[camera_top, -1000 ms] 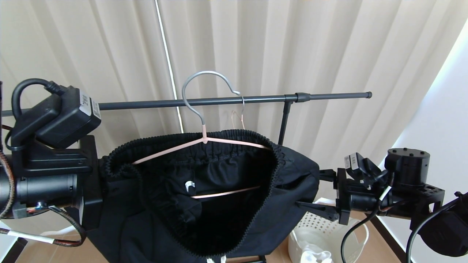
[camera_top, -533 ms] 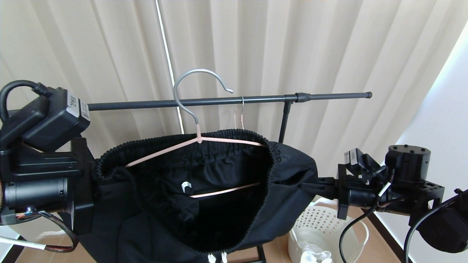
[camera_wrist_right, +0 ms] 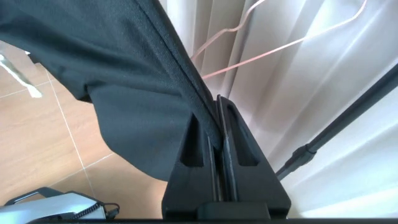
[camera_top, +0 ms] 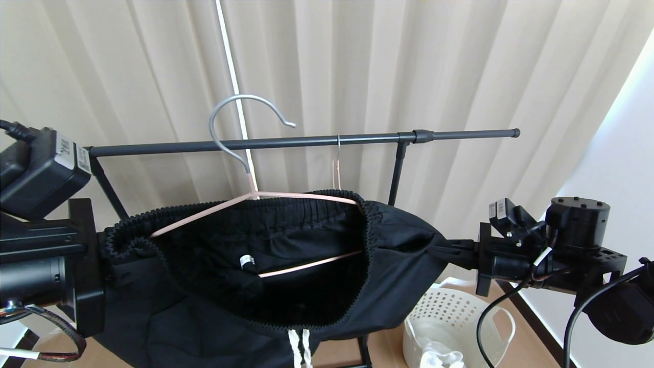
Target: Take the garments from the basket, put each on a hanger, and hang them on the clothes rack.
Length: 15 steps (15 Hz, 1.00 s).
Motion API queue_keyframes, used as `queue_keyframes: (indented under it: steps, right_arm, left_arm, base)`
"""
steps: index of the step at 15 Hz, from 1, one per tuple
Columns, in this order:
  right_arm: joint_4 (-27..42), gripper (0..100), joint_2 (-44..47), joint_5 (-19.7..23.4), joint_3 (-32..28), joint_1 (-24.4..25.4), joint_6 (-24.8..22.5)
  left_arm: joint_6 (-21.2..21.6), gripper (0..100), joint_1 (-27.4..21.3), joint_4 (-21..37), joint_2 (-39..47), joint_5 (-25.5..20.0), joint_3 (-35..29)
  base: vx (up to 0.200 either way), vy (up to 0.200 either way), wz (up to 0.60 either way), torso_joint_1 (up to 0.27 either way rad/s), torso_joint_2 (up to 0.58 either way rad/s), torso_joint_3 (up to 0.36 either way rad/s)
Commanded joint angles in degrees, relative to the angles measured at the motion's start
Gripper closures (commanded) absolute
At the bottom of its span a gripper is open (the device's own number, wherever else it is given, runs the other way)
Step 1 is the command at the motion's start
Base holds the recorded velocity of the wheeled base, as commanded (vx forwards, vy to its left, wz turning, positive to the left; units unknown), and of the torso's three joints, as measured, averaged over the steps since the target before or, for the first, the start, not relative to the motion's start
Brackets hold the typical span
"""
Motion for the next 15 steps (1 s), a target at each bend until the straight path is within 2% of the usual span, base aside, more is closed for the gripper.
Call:
queue_keyframes:
  steps: [1, 6, 7, 13, 15]
  right_arm:
    - [0.0, 100, -0.3, 0.0, 0.2, 0.0, -0.1]
    - [0.1, 100, -2.6, -0.1, 1.9, 0.3, -0.2]
    - [0.2, 0, -2.8, -0.1, 1.9, 0.3, -0.2]
    - [0.1, 0, -2.9, -0.2, 2.0, 0.4, -0.4]
    - [0.1, 0, -2.8, -0.3, 2.0, 0.5, -0.4]
  left_arm:
    - [0.0, 100, 0.1, 0.0, 0.1, 0.0, 0.0]
    - [-0.2, 100, 0.1, -0.1, 1.1, 0.1, -0.1]
    - [-0.2, 100, 0.1, -0.1, 1.2, 0.2, -0.1]
    - [-0.2, 100, 2.0, -0.1, 2.5, 0.5, 1.6]
    - [0.1, 100, 4.6, -0.1, 4.4, 0.5, 2.7]
  base:
    - [0.000, 0.000, 0.00, 0.000, 0.00, 0.000]
    - [0.000, 0.000, 0.00, 0.000, 0.00, 0.000]
    - [0.000, 0.000, 0.00, 0.000, 0.00, 0.000]
    - [0.000, 0.000, 0.00, 0.000, 0.00, 0.000]
    - [0.000, 0.000, 0.00, 0.000, 0.00, 0.000]
